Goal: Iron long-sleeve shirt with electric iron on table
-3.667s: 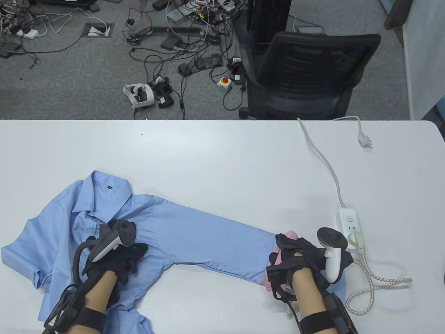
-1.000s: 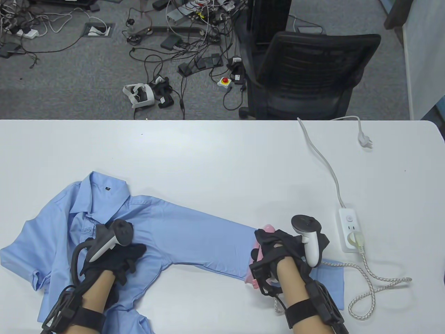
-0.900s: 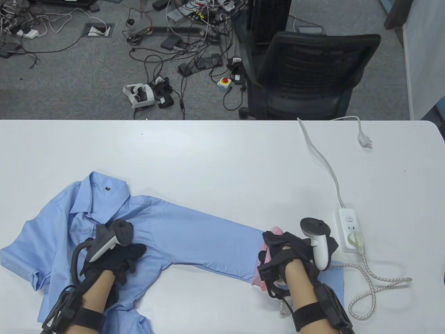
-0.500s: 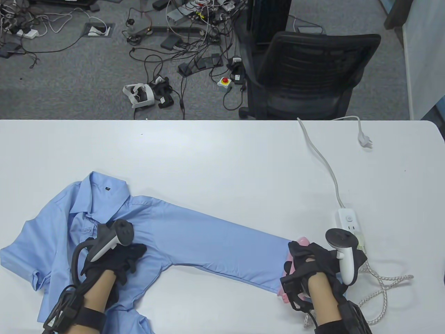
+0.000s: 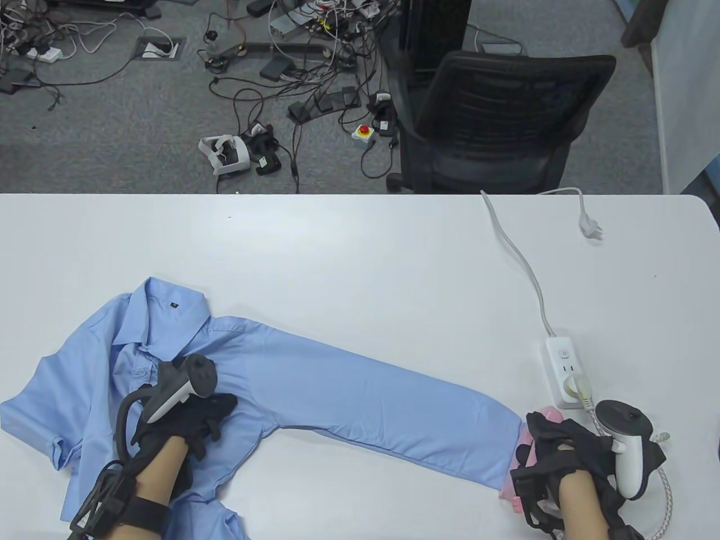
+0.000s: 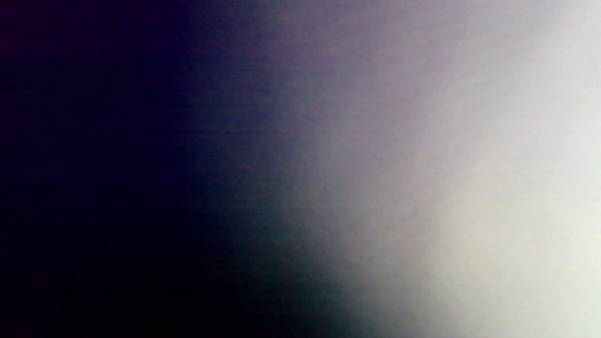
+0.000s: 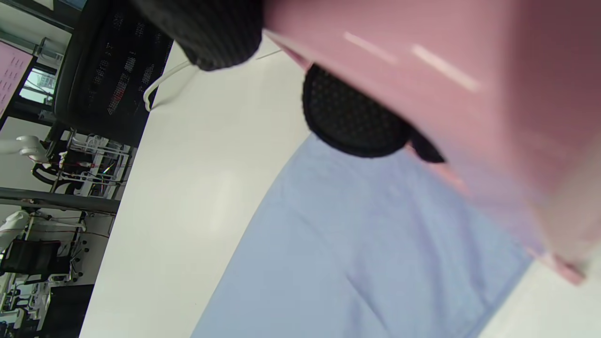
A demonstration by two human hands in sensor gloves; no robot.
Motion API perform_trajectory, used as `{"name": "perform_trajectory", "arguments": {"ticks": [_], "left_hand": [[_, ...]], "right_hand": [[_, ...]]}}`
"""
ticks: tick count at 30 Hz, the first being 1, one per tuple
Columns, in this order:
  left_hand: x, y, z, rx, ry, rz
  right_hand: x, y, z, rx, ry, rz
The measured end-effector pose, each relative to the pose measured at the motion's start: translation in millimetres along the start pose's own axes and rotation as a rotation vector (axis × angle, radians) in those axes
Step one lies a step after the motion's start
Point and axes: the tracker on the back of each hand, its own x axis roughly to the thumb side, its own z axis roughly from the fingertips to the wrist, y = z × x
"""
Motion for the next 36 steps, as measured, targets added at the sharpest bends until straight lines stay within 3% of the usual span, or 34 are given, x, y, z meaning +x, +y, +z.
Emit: {"name": "perform_trajectory", "arguments": {"ticks": [7,14,18,21,23,28,33,36], "left_hand": [[-1.9,2.6,2.0,0.035,-0.026,0.014],[-5.1,25.9,31.4,0.25,-0.185,0.227],[0.2,30.2,46.0,0.297,-0.259,0.278],[4.8,30.6,50.9,0.367,-0.24,0.185],[5.6,30.1,50.2,0.358,-0.237,0.17],[-1.5,31.3,46.8,0.335,-0.231,0.213],[-5.3,31.6,48.0,0.338,-0.228,0.229],[-5.2,31.4,47.4,0.34,-0.223,0.221]], "right_hand": [[7.9,-5.8,2.8,0.063,-0.014,-0.036],[84.6,-17.7,39.7,0.134,-0.341,-0.097],[133.2,-16.0,47.5,0.059,-0.465,-0.011],[154.6,-4.7,34.0,0.03,-0.468,-0.112],[160.8,3.6,20.5,0.001,-0.469,-0.139],[163.1,32.6,-35.2,-0.055,-0.43,-0.304],[159.8,45.4,-73.8,-0.159,-0.403,-0.299],[158.1,52.4,-89.5,-0.121,-0.385,-0.321]]}}
